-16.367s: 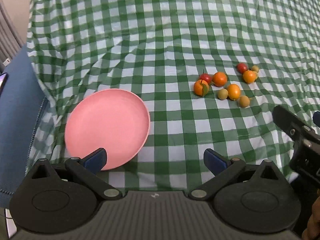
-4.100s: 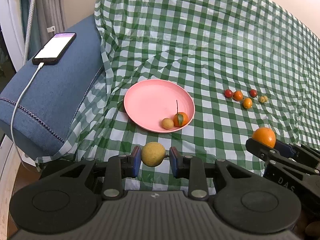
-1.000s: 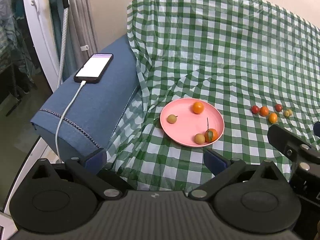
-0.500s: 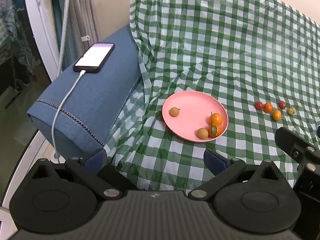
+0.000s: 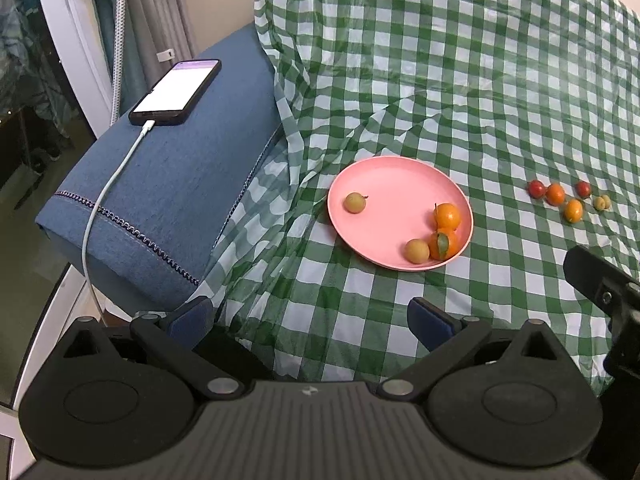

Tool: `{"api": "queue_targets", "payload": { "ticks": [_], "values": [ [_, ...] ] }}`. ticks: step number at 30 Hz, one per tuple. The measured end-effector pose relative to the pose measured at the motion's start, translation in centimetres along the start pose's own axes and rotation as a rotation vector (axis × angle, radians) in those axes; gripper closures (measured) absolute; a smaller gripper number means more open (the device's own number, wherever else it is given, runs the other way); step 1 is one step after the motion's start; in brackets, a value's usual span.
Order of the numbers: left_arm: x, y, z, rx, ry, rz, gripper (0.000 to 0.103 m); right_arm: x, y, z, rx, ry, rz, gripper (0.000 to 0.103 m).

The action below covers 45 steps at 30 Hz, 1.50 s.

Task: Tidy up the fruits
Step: 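Raise both tools away from the pink plate, then grasp a tangerine with the right tool while the left tool grasps an orange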

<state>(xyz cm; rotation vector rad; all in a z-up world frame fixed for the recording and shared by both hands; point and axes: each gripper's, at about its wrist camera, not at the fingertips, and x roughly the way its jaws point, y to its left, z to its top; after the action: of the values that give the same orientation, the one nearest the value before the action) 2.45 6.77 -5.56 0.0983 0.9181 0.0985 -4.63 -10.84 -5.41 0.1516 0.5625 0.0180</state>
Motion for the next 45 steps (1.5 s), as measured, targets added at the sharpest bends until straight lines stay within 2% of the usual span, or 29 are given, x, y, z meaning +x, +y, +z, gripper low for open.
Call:
{"api": "queue_targets", "payload": {
  "ticks": [7, 13, 20, 24, 28, 31, 40, 41, 43, 44, 45],
  "values": [
    [0.8, -1.8, 1.0, 0.043, 0.006, 0.007, 0.0, 1.2, -1.4, -0.6, 0.04, 0.024, -0.003, 0.001],
    [2.0, -4.5, 2.0, 0.096, 0.02, 0.001, 0.0, 2.5, -3.9, -1.0, 0.095, 0.03, -0.047, 0.001],
    [4.5, -9.5, 4.4, 0.169, 0.032, -0.035, 0.0, 4.9, -9.7, -1.5, 0.177, 0.027, -0.174, 0.001],
    [6.5, -13.5, 6.6, 0.217, 0.025, -0.083, 0.0, 6.7, -13.6, -2.1, 0.216, 0.031, -0.251, 0.001],
    [9.0, -17.4, 9.1, 0.254, 0.045, -0.124, 0.0, 10.1, -17.1, -2.0, 0.228, 0.033, -0.326, 0.001],
    [10.9, -19.6, 10.7, 0.26, 0.055, -0.12, 0.0, 13.7, -19.2, -1.7, 0.22, 0.04, -0.356, 0.001],
    [15.9, -22.7, 13.1, 0.304, 0.071, -0.079, 0.0, 23.9, -23.0, -1.0, 0.211, 0.115, -0.338, 0.001],
    [16.4, -23.1, 13.4, 0.312, 0.072, -0.077, 0.0, 24.4, -22.7, -0.9, 0.206, 0.118, -0.333, 0.003],
    [17.2, -23.8, 13.7, 0.326, 0.07, -0.084, 0.0, 25.4, -22.6, -1.0, 0.178, 0.113, -0.311, 0.015],
    [17.5, -24.2, 13.9, 0.332, 0.069, -0.09, 0.0, 25.8, -22.7, -1.0, 0.169, 0.114, -0.305, 0.026],
    [17.8, -24.8, 14.2, 0.34, 0.065, -0.103, 0.0, 26.0, -22.8, -1.1, 0.162, 0.114, -0.295, 0.047]
  ]
}}
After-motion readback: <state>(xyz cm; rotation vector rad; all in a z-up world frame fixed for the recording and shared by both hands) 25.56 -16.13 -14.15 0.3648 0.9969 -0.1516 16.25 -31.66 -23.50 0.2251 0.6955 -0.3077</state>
